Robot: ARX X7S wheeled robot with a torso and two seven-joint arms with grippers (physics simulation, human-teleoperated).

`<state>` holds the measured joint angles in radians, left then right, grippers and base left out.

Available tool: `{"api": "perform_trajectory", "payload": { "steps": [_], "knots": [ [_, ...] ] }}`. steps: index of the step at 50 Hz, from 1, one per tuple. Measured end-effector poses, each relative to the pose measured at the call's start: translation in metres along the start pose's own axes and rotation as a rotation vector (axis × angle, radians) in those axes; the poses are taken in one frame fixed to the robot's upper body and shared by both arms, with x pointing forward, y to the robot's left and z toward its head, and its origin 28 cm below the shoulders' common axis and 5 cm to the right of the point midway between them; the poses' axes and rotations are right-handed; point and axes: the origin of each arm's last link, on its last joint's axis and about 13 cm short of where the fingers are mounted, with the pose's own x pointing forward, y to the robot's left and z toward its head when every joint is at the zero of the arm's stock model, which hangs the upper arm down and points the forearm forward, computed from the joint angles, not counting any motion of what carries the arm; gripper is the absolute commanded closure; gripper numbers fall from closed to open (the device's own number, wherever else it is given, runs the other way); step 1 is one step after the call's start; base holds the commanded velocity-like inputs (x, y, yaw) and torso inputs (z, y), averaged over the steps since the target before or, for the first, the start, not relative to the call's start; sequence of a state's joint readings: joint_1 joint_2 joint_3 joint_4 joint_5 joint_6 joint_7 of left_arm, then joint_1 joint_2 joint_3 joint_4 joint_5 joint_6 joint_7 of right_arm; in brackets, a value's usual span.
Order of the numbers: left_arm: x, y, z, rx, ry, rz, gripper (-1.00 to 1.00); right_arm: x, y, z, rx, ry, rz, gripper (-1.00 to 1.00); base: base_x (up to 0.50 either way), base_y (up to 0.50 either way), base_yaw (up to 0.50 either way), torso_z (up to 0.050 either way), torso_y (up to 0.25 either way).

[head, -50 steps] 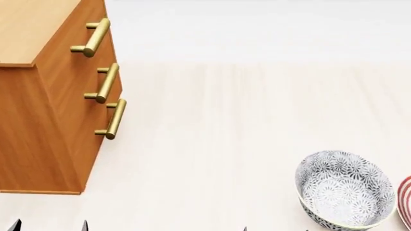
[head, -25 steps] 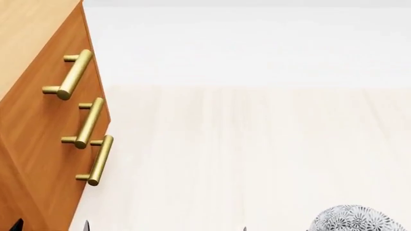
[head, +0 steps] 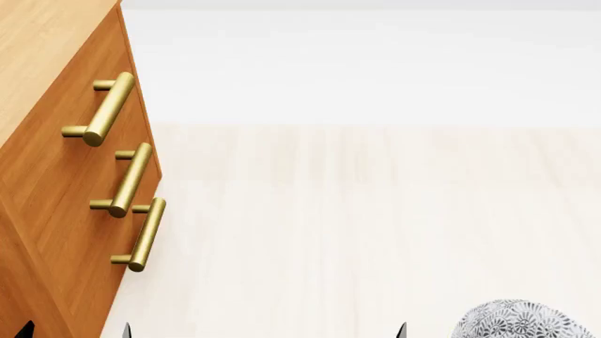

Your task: Put the bowl on top of the cabinet.

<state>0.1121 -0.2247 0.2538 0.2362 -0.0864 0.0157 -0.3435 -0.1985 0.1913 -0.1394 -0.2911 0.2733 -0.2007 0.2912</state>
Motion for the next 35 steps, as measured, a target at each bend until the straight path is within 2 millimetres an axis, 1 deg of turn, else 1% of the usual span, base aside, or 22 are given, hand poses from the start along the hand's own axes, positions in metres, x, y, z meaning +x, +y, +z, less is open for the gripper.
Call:
{"api": "perform_trajectory", "payload": {
  "steps": [7, 20, 28, 35],
  "knots": [
    [0.000, 0.000, 0.000, 0.001, 0.001, 0.000, -1.00, 0.002, -0.005, 0.010, 0.034, 0.000, -0.120, -1.00, 0.00, 0.00, 0.00, 0.000, 0.000],
    [0.001, 0.000, -0.001, 0.000, 0.004, 0.001, -1.00, -0.003, -0.010, 0.029, 0.056, 0.043, -0.226, -1.00, 0.00, 0.00, 0.00, 0.000, 0.000],
    [0.002, 0.000, -0.002, 0.000, 0.006, 0.001, -1.00, -0.003, -0.013, 0.037, 0.072, 0.037, -0.249, -1.00, 0.00, 0.00, 0.00, 0.000, 0.000],
    [0.002, 0.000, -0.002, 0.000, 0.006, 0.003, -1.00, -0.003, -0.018, 0.043, 0.123, 0.052, -0.238, -1.00, 0.00, 0.00, 0.00, 0.000, 0.000]
  ]
}}
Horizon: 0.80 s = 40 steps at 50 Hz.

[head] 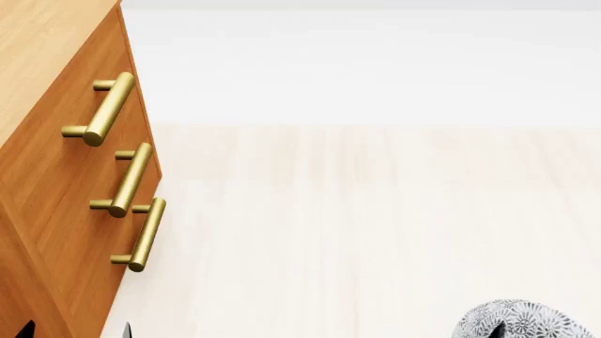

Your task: Put the bowl on top of the cabinet.

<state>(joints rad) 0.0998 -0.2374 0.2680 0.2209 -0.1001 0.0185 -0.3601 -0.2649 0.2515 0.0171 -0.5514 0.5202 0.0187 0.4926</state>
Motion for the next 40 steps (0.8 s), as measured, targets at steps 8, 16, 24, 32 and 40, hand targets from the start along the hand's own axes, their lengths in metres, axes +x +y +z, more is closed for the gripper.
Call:
{"api": "perform_trajectory", "payload": {
  "steps": [8, 16, 24, 32, 40],
  "knots": [
    [0.000, 0.000, 0.000, 0.001, 0.000, 0.001, -1.00, 0.003, -0.009, 0.004, 0.096, 0.000, -0.044, -1.00, 0.00, 0.00, 0.00, 0.000, 0.000],
    [0.000, 0.000, 0.000, 0.002, 0.000, 0.003, -1.00, 0.005, -0.016, 0.006, 0.172, 0.005, -0.100, -1.00, 0.00, 0.00, 0.00, 0.000, 0.000],
    [0.000, 0.000, 0.000, 0.003, 0.001, 0.004, -1.00, 0.007, -0.021, 0.008, 0.216, 0.008, -0.139, -1.00, 0.00, 0.00, 0.00, 0.000, 0.000],
    [0.000, 0.001, 0.000, 0.003, 0.001, 0.005, -1.00, 0.007, -0.024, 0.009, 0.245, 0.016, -0.173, -1.00, 0.00, 0.00, 0.00, 0.000, 0.000],
    [0.001, 0.001, 0.000, 0.003, 0.002, 0.005, -1.00, 0.007, -0.026, 0.010, 0.268, 0.024, -0.199, -1.00, 0.00, 0.00, 0.00, 0.000, 0.000]
  ]
}}
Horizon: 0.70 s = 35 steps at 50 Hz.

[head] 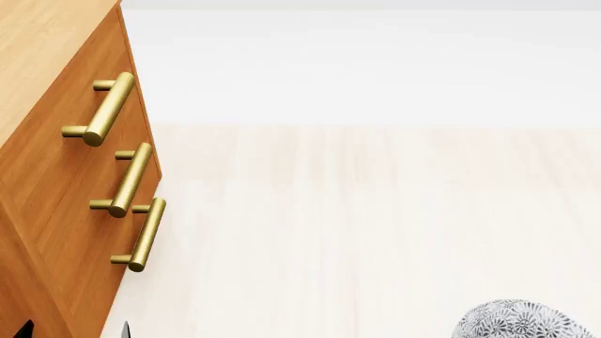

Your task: Put the bowl on top of the cabinet.

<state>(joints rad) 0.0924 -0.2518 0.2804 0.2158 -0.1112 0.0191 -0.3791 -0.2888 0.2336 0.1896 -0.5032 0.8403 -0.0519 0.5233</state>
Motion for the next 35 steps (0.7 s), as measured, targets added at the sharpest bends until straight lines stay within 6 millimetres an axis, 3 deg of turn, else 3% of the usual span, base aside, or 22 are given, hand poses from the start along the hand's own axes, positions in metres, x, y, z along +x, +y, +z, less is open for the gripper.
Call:
{"api": "perform_trajectory", "payload": {
  "steps": [35],
  "knots": [
    [0.001, 0.000, -0.002, 0.001, 0.006, 0.000, -1.00, 0.012, -0.015, 0.001, 0.161, 0.077, -0.236, -1.00, 0.00, 0.00, 0.00, 0.000, 0.000]
  ]
}}
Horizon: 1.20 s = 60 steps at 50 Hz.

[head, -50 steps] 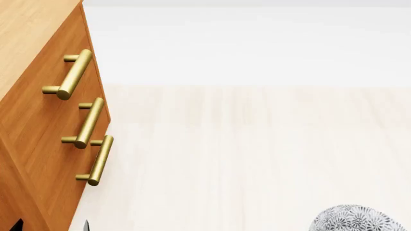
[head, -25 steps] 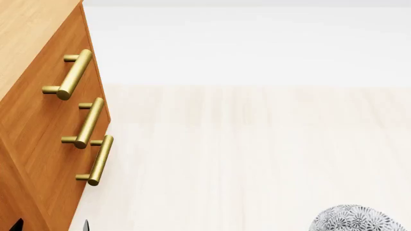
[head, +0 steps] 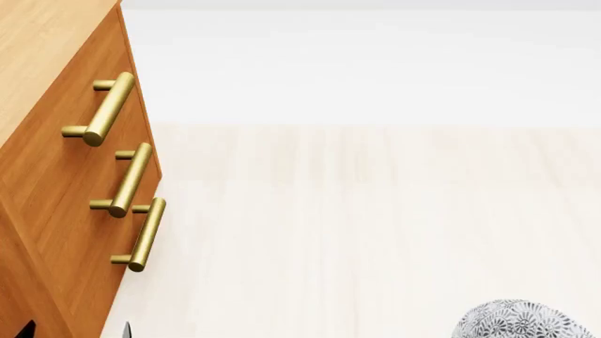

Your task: Put the bowl on top of the cabinet.

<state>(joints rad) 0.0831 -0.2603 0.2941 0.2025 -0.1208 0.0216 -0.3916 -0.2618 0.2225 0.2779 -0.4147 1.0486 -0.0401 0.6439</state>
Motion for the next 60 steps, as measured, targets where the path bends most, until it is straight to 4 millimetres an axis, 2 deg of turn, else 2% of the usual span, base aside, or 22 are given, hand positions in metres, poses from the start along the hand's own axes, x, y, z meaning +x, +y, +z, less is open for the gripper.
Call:
{"api": "perform_trajectory", "payload": {
  "steps": [19, 60],
  "knots": [
    [0.001, 0.000, -0.001, 0.000, 0.003, -0.002, -1.00, 0.013, 0.004, -0.007, -0.042, 0.086, -0.025, -1.00, 0.00, 0.00, 0.00, 0.000, 0.000],
    [0.002, -0.001, -0.003, 0.004, 0.010, -0.006, -1.00, 0.041, 0.006, -0.015, -0.064, 0.159, -0.101, -1.00, 0.00, 0.00, 0.00, 0.000, 0.000]
  ]
}}
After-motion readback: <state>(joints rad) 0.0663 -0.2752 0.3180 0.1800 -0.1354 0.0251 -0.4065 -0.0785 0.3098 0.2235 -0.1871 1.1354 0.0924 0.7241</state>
